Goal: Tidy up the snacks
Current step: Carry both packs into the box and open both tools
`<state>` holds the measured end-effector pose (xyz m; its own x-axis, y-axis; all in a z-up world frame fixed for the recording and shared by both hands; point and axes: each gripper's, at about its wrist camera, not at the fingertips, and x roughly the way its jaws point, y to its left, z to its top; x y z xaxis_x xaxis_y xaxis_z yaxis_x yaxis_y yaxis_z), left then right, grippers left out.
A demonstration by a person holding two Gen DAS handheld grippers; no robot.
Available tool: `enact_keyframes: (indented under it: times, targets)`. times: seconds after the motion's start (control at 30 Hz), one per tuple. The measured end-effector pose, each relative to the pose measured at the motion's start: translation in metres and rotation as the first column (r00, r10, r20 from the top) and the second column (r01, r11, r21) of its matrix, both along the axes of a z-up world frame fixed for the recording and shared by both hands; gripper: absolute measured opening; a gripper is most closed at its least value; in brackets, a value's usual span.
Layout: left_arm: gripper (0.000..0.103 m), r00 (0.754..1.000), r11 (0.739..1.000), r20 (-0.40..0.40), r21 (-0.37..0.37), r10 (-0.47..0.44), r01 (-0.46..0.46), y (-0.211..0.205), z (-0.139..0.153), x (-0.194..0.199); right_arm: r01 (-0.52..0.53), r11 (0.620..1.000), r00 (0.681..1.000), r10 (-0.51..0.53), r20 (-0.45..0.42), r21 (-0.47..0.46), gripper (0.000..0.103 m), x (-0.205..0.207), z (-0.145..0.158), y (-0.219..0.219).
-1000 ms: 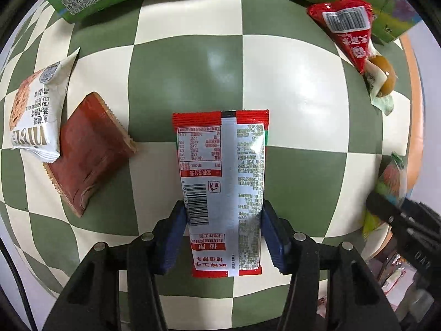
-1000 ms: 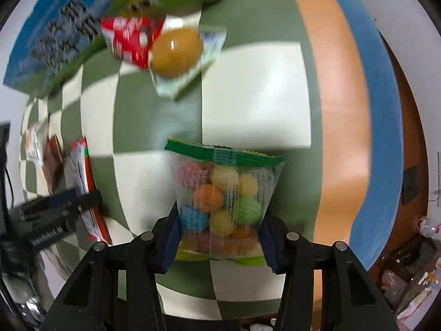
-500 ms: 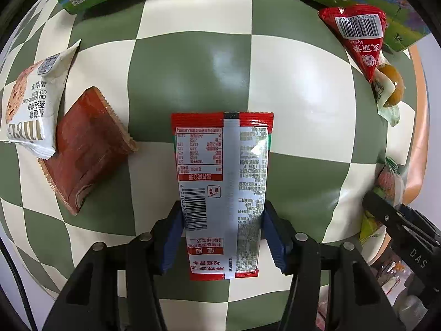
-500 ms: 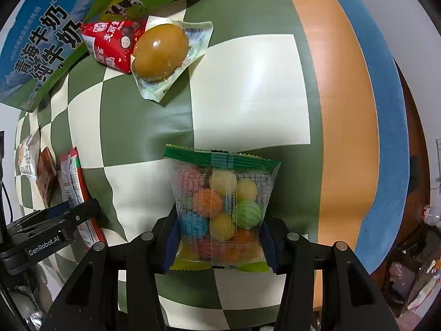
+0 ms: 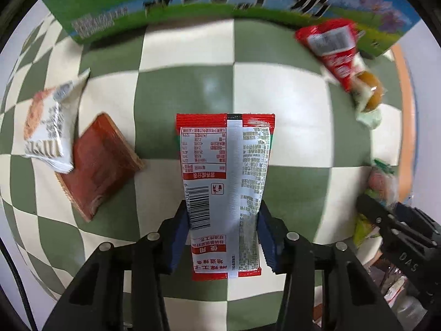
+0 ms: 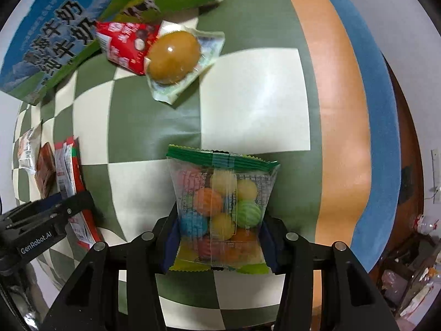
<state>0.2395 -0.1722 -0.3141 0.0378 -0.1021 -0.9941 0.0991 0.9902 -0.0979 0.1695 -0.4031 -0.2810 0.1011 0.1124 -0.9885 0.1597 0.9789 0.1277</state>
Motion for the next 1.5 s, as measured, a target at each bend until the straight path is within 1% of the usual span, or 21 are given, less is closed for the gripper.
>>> enact_keyframes:
  times: [0.13, 0.3, 0.37, 0.47, 0.57, 0.6, 0.67, 0.73, 0.8, 0.9, 0.97, 1.07, 1.17, 1.23, 1.3, 1.33, 1.37, 1.4, 1.43, 1.47, 1.5]
  targets:
    - [0.043, 0.999, 0.999, 0.047, -0.047, -0.015, 0.017, -0.003, 0.037, 0.0, -0.004, 0.999, 0.999, 0.002, 0.038, 0.042, 0.051, -0.004, 0.021, 0.006]
    - [0.043, 0.992, 0.986, 0.126, -0.167, 0.004, 0.017, 0.0, 0.107, 0.016, -0.032, 0.992, 0.993, 0.018, 0.12, 0.118, 0.051, 0.003, 0.07, 0.013]
    - [0.043, 0.986, 0.976, 0.167, -0.217, 0.018, 0.018, 0.0, 0.14, 0.032, -0.057, 0.988, 0.984, 0.032, 0.176, 0.142, 0.051, 0.015, 0.102, 0.013]
    - [0.043, 0.977, 0.965, 0.21, -0.259, 0.031, 0.025, -0.001, 0.173, 0.059, -0.09, 0.985, 0.966, 0.051, 0.252, 0.146, 0.051, 0.036, 0.141, 0.012]
    - [0.043, 0.966, 0.964, 0.257, -0.263, 0.031, 0.039, 0.003, 0.203, 0.097, -0.114, 0.982, 0.946, 0.063, 0.317, 0.147, 0.051, 0.066, 0.175, 0.01]
    - [0.043, 0.965, 0.965, 0.261, -0.261, 0.032, 0.039, -0.002, 0.206, 0.111, -0.123, 0.983, 0.941, 0.072, 0.332, 0.137, 0.051, 0.078, 0.185, 0.008]
    - [0.043, 0.964, 0.968, 0.263, -0.248, 0.03, 0.038, -0.012, 0.206, 0.138, -0.143, 0.984, 0.926, 0.095, 0.366, 0.105, 0.051, 0.104, 0.202, 0.007]
    - [0.043, 0.97, 0.971, 0.24, -0.237, 0.025, 0.034, -0.018, 0.2, 0.167, -0.152, 0.985, 0.92, 0.112, 0.376, 0.078, 0.051, 0.127, 0.21, 0.006]
    - [0.043, 0.98, 0.974, 0.198, -0.223, 0.019, 0.026, -0.021, 0.19, 0.197, -0.165, 0.985, 0.921, 0.134, 0.365, 0.054, 0.051, 0.156, 0.212, 0.007]
    - [0.043, 0.993, 0.979, 0.116, -0.203, 0.022, 0.002, -0.024, 0.165, 0.23, -0.182, 0.983, 0.931, 0.168, 0.324, 0.015, 0.051, 0.192, 0.203, 0.009]
    - [0.043, 0.999, 0.978, 0.037, -0.207, 0.032, -0.024, -0.026, 0.141, 0.241, -0.193, 0.981, 0.943, 0.182, 0.28, 0.013, 0.051, 0.212, 0.192, 0.011]
    - [0.043, 0.998, 0.974, -0.045, -0.22, 0.042, -0.051, -0.028, 0.117, 0.25, -0.205, 0.979, 0.955, 0.201, 0.217, -0.005, 0.051, 0.229, 0.171, 0.014]
    - [0.045, 0.993, 0.973, -0.114, -0.221, 0.043, -0.067, -0.029, 0.095, 0.249, -0.213, 0.977, 0.963, 0.211, 0.17, -0.007, 0.051, 0.233, 0.153, 0.016]
    - [0.045, 0.99, 0.972, -0.135, -0.223, 0.041, -0.07, -0.029, 0.088, 0.245, -0.217, 0.976, 0.966, 0.215, 0.142, 0.0, 0.051, 0.234, 0.142, 0.017]
    - [0.05, 0.988, 0.972, -0.15, -0.225, 0.036, -0.07, -0.028, 0.083, 0.242, -0.211, 0.977, 0.971, 0.208, 0.117, 0.016, 0.053, 0.233, 0.133, 0.017]
    - [0.055, 0.988, 0.972, -0.151, -0.224, 0.036, -0.069, -0.028, 0.083, 0.242, -0.201, 0.979, 0.974, 0.197, 0.11, 0.025, 0.057, 0.234, 0.129, 0.016]
    - [0.068, 0.989, 0.974, -0.147, -0.218, 0.035, -0.067, -0.027, 0.082, 0.241, -0.193, 0.981, 0.977, 0.19, 0.101, 0.024, 0.068, 0.234, 0.127, 0.014]
    - [0.075, 0.99, 0.976, -0.134, -0.21, 0.032, -0.06, -0.026, 0.082, 0.241, -0.189, 0.982, 0.978, 0.186, 0.094, 0.02, 0.075, 0.235, 0.125, 0.013]
    - [0.086, 0.992, 0.979, -0.118, -0.196, 0.031, -0.054, -0.028, 0.082, 0.242, -0.183, 0.983, 0.98, 0.18, 0.086, 0.02, 0.082, 0.235, 0.123, 0.012]
    - [0.09, 0.994, 0.982, -0.103, -0.18, 0.032, -0.05, -0.027, 0.083, 0.241, -0.181, 0.983, 0.98, 0.178, 0.087, 0.021, 0.082, 0.235, 0.123, 0.011]
    - [0.092, 0.995, 0.984, -0.094, -0.174, 0.032, -0.048, -0.025, 0.085, 0.241, -0.183, 0.983, 0.98, 0.18, 0.087, 0.018, 0.082, 0.234, 0.124, 0.011]
